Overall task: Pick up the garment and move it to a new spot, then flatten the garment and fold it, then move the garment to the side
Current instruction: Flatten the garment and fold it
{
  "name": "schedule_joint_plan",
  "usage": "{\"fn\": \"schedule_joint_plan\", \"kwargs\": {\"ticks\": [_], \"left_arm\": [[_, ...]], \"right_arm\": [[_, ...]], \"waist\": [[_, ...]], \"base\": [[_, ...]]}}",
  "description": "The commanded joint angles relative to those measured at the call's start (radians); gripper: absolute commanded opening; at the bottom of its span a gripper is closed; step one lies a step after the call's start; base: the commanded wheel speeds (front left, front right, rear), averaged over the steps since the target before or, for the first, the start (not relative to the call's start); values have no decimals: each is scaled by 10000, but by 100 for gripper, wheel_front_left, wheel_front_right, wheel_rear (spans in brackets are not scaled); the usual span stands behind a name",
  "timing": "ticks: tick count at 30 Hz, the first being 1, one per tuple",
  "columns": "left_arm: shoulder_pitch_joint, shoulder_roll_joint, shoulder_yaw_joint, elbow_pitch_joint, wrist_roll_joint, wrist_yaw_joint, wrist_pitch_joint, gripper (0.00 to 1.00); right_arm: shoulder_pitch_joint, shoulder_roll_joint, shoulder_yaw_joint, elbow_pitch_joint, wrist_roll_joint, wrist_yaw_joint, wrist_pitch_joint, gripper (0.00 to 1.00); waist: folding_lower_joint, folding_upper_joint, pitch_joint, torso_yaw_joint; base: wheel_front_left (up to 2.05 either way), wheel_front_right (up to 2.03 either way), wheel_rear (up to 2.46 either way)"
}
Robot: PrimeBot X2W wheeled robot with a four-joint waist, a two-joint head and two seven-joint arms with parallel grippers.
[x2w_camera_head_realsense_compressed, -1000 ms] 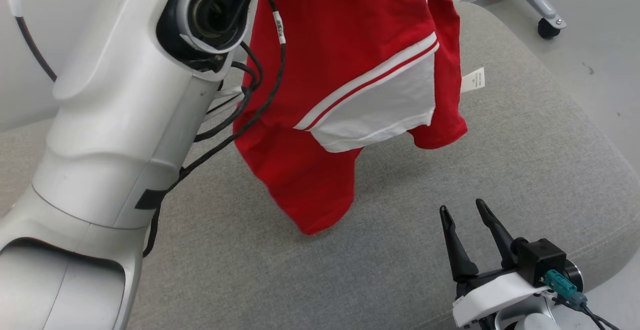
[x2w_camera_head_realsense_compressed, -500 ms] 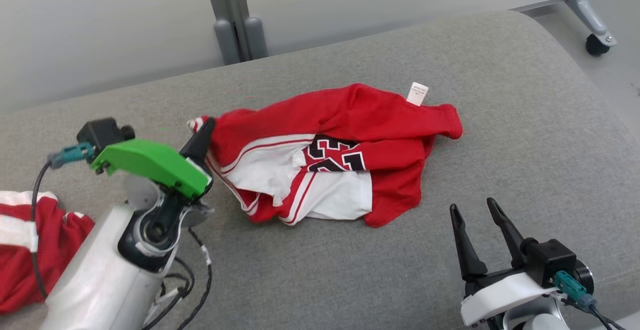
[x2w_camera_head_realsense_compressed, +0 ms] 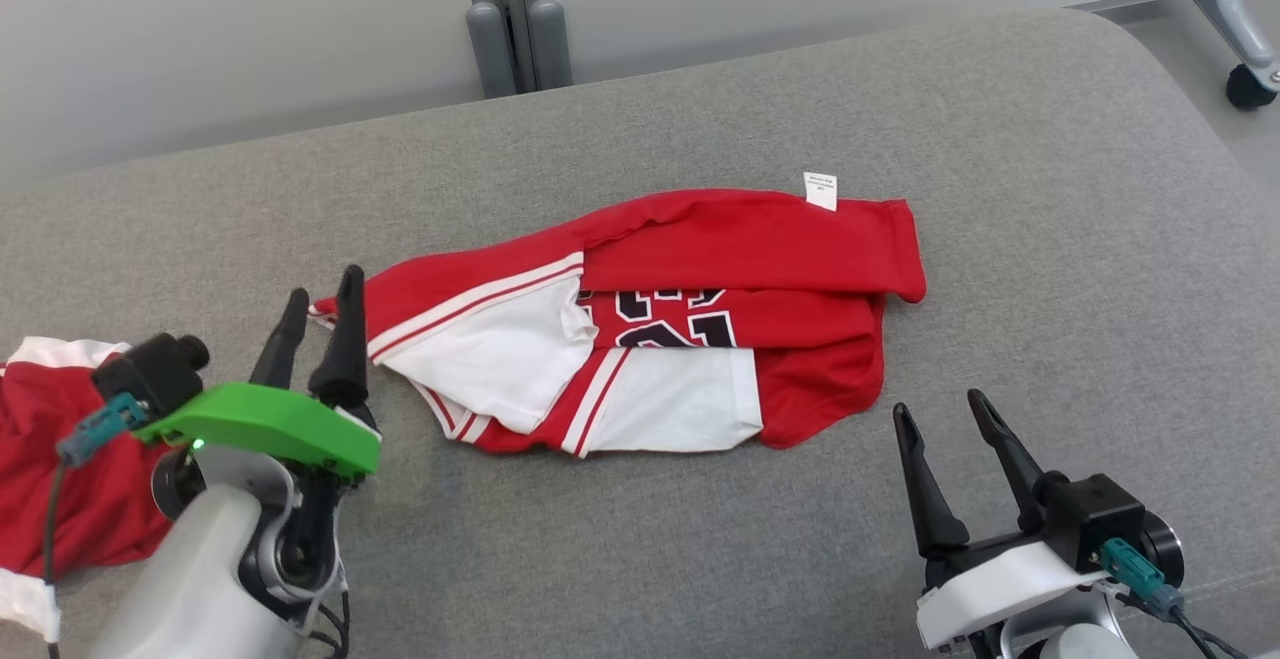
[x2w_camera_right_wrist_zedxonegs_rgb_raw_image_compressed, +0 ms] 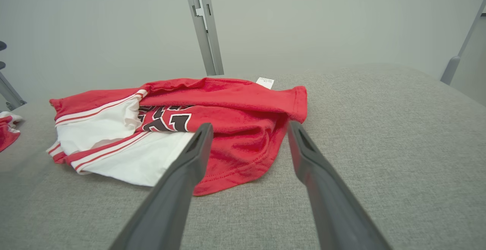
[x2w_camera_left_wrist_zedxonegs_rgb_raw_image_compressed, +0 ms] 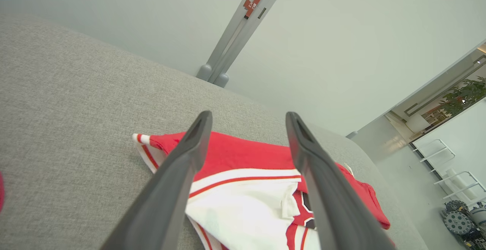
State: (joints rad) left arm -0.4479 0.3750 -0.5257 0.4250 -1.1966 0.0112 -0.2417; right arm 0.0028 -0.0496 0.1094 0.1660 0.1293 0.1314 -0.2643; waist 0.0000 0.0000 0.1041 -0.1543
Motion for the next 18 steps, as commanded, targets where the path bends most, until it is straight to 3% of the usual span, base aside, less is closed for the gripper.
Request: {"fn": "schedule_joint_plan", "kwargs": {"ticks": [1,4,8,12,18], "left_arm": [[432,-93,0,-104,459,135,-146,100],[1179,-634,242,-635,1508,407,-236,100],[2424,-1559,241,-1103,2364,398,-234,100],[2690,-1927,-412,-635,2840,166,-218,100],[1804,-2257,-915,709,3357,492,111,100]], "right_arm": [[140,-15,-31,5,-32,-14,-1,100],[248,-18,-115,-15,-94,-14,-1,100],[262,-13,-157,18,-174,-14,-1,100],[178,-16,-69,37,-225,-14,-1,100],[86,-18,21,-17,-335,-14,-1,100]], "waist": [[0,0,-8,40],[0,0,-36,149],[0,0,-116,276],[0,0,-140,343],[0,0,45,350]], "base": [[0,0,0],[0,0,0],[0,0,0],[0,0,0],[0,0,0]]}}
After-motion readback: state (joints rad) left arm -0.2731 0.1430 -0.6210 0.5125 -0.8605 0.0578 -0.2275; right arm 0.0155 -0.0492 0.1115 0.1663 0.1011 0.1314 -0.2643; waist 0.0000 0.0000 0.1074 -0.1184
